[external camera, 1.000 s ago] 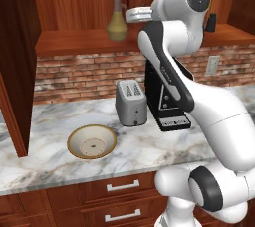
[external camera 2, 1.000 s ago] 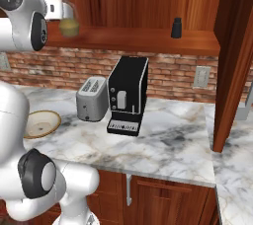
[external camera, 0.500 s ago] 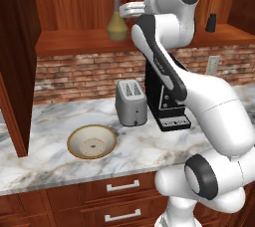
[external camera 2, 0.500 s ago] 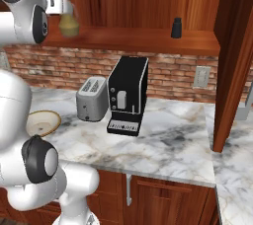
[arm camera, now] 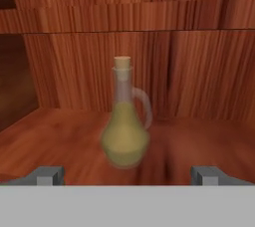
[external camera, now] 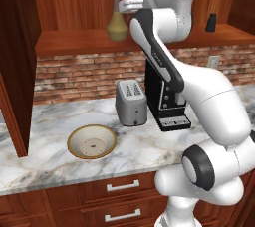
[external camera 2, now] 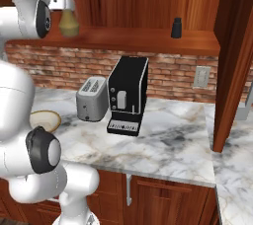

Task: Retrieve the bottle and the shaker from the cabinet and place them next to the mixing bowl on the counter. Then add garlic from the fridge to the mixing bowl.

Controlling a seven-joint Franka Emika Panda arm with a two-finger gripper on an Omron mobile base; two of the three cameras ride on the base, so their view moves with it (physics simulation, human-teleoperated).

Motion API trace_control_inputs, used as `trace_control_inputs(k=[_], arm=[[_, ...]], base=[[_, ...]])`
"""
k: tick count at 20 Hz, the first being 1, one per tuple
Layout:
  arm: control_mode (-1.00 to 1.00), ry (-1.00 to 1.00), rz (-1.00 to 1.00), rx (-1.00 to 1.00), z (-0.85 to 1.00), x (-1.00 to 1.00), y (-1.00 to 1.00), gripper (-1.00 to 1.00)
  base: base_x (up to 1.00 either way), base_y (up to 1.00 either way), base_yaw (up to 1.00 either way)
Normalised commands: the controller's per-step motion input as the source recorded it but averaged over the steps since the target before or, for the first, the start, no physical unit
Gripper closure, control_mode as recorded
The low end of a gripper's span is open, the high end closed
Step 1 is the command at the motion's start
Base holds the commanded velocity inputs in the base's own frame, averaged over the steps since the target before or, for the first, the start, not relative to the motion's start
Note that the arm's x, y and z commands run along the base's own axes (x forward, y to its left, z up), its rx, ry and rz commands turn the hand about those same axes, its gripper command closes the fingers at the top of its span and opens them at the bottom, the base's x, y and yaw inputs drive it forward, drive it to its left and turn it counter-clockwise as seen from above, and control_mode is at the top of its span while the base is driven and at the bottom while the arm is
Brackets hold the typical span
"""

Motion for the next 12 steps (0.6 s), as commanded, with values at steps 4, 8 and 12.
trace_control_inputs(k=[4, 8, 12], arm=[[-1.0, 0.0, 0.0, 0.0, 0.0, 0.24, 0.01, -1.0], [-1.0, 0.0, 0.0, 0.0, 0.0, 0.25, 0.03, -1.0], [-1.0, 0.0, 0.0, 0.0, 0.0, 0.27, 0.05, -1.0]], base=[[0.0, 0.0, 0.0], [0.0, 0.0, 0.0], [0.0, 0.0, 0.0]])
